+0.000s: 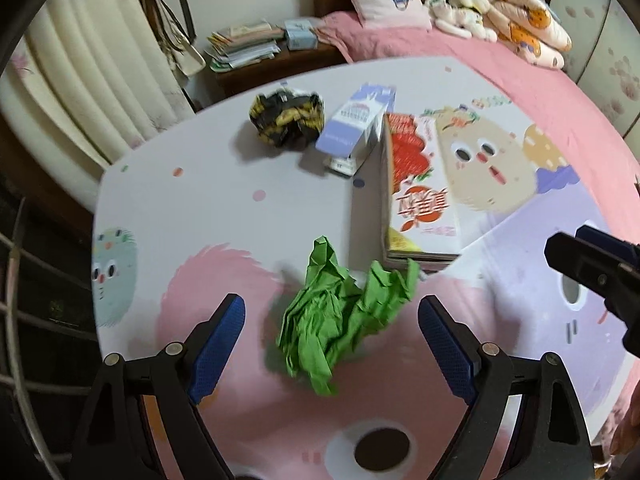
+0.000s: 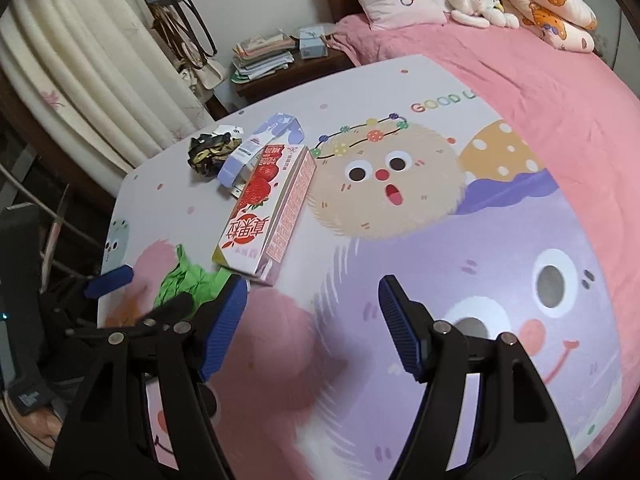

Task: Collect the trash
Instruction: 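Grasp the green crumpled paper with left gripper while right gripper grasps strawberry carton, then carry the green paper and strawberry carton down over the trash bin, then open both grippers over the bin, dropping the paper and carton, then raise both grippers back up toward the table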

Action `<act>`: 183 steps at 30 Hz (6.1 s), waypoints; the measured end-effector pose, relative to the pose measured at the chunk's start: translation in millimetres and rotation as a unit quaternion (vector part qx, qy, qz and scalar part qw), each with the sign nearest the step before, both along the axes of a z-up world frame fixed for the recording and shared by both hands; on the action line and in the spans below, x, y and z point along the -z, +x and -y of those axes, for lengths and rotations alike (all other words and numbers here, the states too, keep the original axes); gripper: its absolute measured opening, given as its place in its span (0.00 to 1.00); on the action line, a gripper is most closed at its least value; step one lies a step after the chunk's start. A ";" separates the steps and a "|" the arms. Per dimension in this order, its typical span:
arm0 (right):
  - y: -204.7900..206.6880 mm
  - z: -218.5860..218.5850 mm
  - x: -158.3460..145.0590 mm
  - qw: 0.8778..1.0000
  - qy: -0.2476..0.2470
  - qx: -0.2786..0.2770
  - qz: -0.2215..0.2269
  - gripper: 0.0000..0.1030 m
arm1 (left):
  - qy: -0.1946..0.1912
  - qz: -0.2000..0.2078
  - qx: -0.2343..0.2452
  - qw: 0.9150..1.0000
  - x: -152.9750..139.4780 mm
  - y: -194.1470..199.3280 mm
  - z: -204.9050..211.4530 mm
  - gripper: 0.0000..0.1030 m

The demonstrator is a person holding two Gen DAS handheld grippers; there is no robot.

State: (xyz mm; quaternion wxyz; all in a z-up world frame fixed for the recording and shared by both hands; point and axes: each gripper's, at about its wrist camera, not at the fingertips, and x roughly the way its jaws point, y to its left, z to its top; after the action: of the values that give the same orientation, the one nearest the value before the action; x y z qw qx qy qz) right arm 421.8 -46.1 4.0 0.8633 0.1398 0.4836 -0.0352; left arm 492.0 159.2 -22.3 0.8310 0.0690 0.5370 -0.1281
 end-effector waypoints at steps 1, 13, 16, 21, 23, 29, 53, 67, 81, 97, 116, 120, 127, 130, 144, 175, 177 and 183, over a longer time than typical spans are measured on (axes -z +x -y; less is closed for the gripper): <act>7.6 -2.7 4.7 1.000 0.001 0.001 -0.004 0.64 | 0.001 -0.005 0.002 1.000 6.2 2.9 1.2 0.83; 51.3 -33.0 27.1 1.000 0.003 -0.012 -0.022 0.64 | -0.053 -0.061 0.020 0.997 38.6 11.8 -2.6 0.48; 62.9 -39.8 30.7 1.000 0.004 -0.012 -0.025 0.64 | -0.060 -0.039 0.003 0.997 30.4 12.6 -12.8 0.39; 84.7 -50.9 40.7 0.999 0.002 -0.008 -0.035 0.64 | -0.055 0.004 -0.038 0.998 12.3 20.0 -34.2 0.37; 92.1 -54.6 45.4 0.999 -0.007 -0.006 -0.041 0.64 | -0.050 0.020 -0.054 0.997 6.0 22.4 -42.2 0.37; 110.0 -57.1 64.0 0.998 -0.023 0.010 -0.064 0.64 | -0.056 0.032 -0.086 0.994 -6.5 25.2 -66.6 0.37; -56.6 -6.1 12.9 0.998 0.062 -0.022 -0.024 0.54 | -0.063 0.043 -0.042 0.996 -50.4 -107.7 -12.4 0.37; -269.9 55.3 -40.8 0.988 0.090 -0.126 0.017 0.54 | -0.084 0.049 -0.058 0.994 -60.3 -307.9 85.0 0.37; -436.6 102.3 14.1 0.983 0.085 -0.156 -0.055 0.54 | -0.059 -0.031 -0.033 0.997 9.2 -478.2 154.7 0.37; -486.8 96.0 239.3 0.969 0.064 -0.092 -0.219 0.55 | -0.029 -0.126 -0.002 0.992 177.9 -525.5 170.2 0.37; -447.6 103.2 403.4 0.960 0.050 -0.074 -0.266 0.55 | -0.029 -0.173 -0.035 0.984 333.6 -455.7 169.5 0.72; -439.6 104.0 407.5 0.961 0.044 -0.066 -0.264 0.56 | -0.025 -0.168 -0.036 0.985 337.2 -451.1 168.6 0.82; -432.1 107.2 407.9 0.962 0.037 -0.064 -0.262 0.58 | -0.016 -0.154 -0.044 0.987 333.6 -447.8 161.4 0.82; -429.7 106.8 400.5 0.964 0.036 -0.063 -0.258 0.58 | -0.016 -0.144 -0.053 0.988 323.3 -448.2 156.7 0.83; -429.8 94.7 318.3 0.972 0.036 -0.068 -0.220 0.60 | -0.014 -0.107 -0.085 0.990 237.4 -464.0 141.3 0.89; -436.5 95.7 -49.8 0.988 0.028 -0.150 -0.017 0.61 | -0.043 0.055 -0.122 0.990 -120.1 -485.2 105.0 0.90; -430.8 97.0 -63.2 0.988 0.023 -0.154 -0.003 0.61 | -0.048 0.064 -0.126 0.989 -135.3 -475.7 106.4 0.90; -399.7 98.4 -99.8 0.985 0.005 -0.169 0.029 0.61 | -0.047 0.097 -0.124 0.986 -186.4 -443.4 105.2 0.90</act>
State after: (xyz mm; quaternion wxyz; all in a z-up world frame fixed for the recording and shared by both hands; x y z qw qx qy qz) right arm 22.1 -144.5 103.8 0.8700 0.0615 0.4748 0.1177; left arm 48.6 54.0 164.2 0.8911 -0.0249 0.4513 -0.0416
